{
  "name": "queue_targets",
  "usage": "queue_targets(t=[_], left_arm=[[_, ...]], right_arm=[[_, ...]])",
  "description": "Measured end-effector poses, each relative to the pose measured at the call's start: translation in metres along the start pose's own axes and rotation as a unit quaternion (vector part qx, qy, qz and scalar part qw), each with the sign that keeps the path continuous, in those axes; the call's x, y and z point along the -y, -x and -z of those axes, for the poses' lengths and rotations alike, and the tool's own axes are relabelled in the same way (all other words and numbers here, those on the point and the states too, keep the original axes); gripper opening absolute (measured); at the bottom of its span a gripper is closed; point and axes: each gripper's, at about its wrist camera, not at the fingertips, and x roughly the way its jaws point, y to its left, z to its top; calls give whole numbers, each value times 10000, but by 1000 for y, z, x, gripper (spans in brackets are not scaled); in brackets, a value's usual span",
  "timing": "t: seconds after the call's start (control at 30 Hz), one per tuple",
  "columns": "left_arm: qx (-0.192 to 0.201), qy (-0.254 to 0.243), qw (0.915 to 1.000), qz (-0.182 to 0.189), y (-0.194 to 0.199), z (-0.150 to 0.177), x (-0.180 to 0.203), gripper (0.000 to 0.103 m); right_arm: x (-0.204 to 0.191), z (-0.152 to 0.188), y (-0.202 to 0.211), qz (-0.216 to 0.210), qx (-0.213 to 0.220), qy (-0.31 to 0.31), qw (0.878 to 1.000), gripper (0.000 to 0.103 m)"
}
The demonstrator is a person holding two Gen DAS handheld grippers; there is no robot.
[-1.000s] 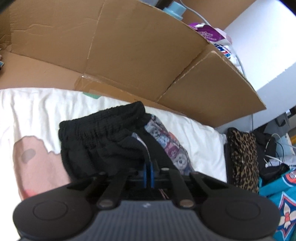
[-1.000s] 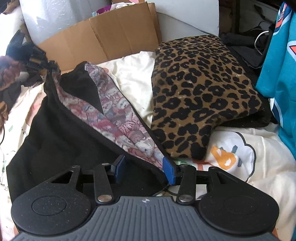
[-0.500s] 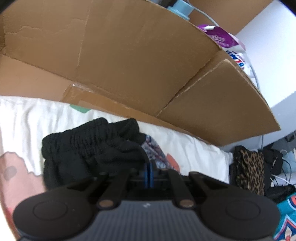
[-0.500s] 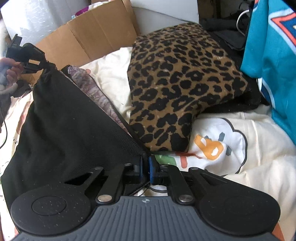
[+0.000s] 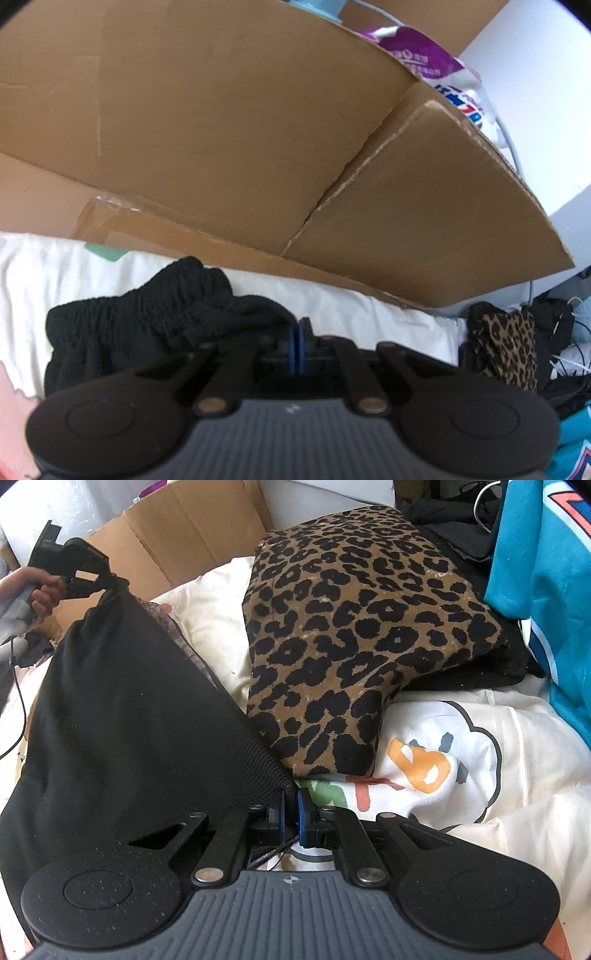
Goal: Fold clothes
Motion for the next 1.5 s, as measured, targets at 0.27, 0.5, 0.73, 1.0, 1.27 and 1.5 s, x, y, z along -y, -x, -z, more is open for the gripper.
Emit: queue_targets(t=[0.27,0.5,0.73,1.0,1.27,1.5], left_arm=[[-79,-38,10000,-46,-23,0,4,2],[-254,-324,9990,-191,-42,8,9,23],[-340,-985,9946,4,-3,16,29,34],[-719,-2115,9747,-110,1,45,51,31],[-805,-2559,9633,-113,-28,77,62,28],[-681,-2825,9567,-138,-51,92,80,25]], right_arm=[[1,-3,-2,20,-138,52,9999,3],[6,-6,-3,37,-203,-237,9995,6],[-1,-10,15,180,-84,-270,9994,12],[-14,-19,37,337,399,-81,9986,12],[-30,-23,29,7,360,60,9993,12],[-37,-16,6,-27,-79,71,9999,12]])
